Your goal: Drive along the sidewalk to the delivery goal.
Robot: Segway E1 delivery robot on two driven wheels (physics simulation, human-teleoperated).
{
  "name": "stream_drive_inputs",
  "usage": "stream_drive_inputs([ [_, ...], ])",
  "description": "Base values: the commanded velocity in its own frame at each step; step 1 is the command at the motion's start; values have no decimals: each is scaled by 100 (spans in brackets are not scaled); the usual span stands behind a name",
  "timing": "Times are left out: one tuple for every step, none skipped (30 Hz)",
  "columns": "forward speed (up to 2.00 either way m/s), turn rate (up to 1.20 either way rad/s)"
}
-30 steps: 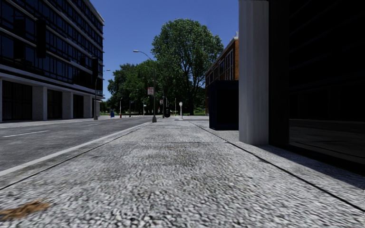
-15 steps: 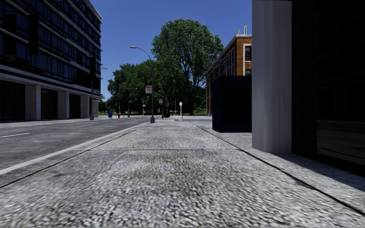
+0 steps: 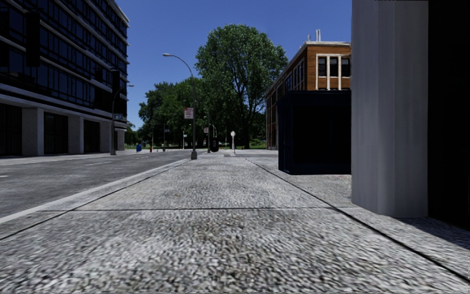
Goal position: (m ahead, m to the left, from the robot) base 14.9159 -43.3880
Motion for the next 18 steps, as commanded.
stream_drive_inputs([
  [200,0],
  [200,0],
  [200,0],
  [200,0],
  [200,0],
  [200,0],
  [200,0],
  [200,0],
  [200,0],
  [200,0],
  [200,0],
  [200,0],
  [200,0],
  [200,0],
  [200,0],
  [200,0],
  [200,0],
  [200,0],
])
